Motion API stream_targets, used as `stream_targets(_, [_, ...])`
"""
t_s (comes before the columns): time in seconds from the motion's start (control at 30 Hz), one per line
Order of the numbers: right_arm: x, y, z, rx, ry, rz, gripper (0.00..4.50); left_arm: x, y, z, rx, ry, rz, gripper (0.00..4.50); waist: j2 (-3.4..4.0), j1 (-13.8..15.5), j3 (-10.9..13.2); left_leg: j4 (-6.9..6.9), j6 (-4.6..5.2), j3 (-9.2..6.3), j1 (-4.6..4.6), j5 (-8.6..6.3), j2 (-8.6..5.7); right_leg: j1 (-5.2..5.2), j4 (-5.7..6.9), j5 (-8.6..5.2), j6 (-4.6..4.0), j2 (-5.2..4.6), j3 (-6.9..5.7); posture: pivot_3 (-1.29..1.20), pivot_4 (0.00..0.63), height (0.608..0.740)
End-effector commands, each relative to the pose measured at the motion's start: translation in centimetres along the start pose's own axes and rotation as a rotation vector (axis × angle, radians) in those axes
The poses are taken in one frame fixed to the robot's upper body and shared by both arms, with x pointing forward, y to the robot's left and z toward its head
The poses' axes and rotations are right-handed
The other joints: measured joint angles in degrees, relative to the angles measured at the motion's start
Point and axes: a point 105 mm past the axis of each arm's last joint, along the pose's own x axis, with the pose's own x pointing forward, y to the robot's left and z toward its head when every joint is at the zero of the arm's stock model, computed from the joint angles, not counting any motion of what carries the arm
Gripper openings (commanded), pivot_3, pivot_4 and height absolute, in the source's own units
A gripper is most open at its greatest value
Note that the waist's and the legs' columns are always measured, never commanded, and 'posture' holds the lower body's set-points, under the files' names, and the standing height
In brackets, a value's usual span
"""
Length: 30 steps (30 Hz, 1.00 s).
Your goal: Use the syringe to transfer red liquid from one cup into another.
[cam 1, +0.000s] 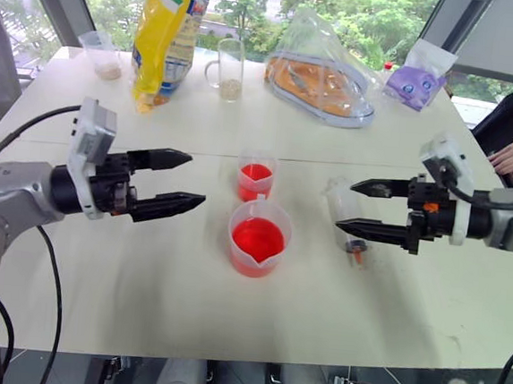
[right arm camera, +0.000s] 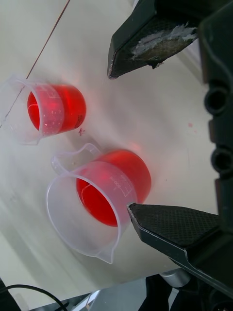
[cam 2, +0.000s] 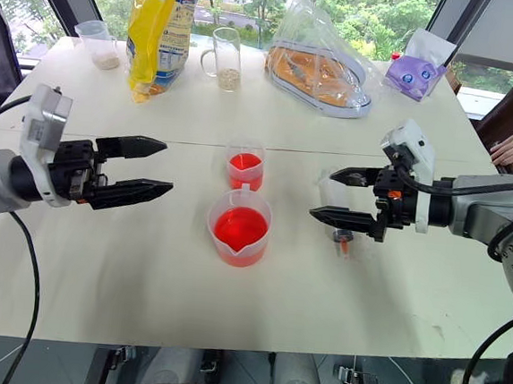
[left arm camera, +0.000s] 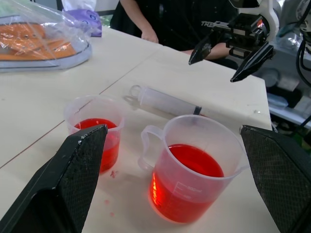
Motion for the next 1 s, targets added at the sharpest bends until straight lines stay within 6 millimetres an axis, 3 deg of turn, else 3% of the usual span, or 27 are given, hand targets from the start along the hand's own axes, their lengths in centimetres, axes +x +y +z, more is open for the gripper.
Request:
stream_targets(0.03, [-0.4,0.2,0.8,-0.054,-0.003,-0.009,4.44,-0.2,0.0,0.7,0.038,-0.010,0.004,4.50,0.00,0.0,0.0,0.00,0.00,0.00,0.00,0.00,0.00,0.00,0.00,0.00,0.00,0.00,0.00,0.00,0.150,0.740])
stream_targets(0.73, [-0.1,-0.3,0.3,-0.041,0.019,-0.043,4.44,0.0,0.1,1.2,0.045,-0.024,-0.009,4.50,0.00,0.0,0.0,0.00,0.00,0.01,0.06,0.00,0.00,0.05,0.02,0.01,0.02,0.00,0.01,0.00,0.150,0.740])
stream_targets(1.0, [1.0,-3.8,-1.3,0.087,0.141,-0.228,4.44,0.3,0.2,1.1,0.049,-0.028,-0.010,4.50,0.00,-0.1,0.0,0.00,-0.02,0.08,0.17,0.01,0.00,0.09,0.03,-0.07,-0.13,0.00,0.06,0.00,0.150,0.740])
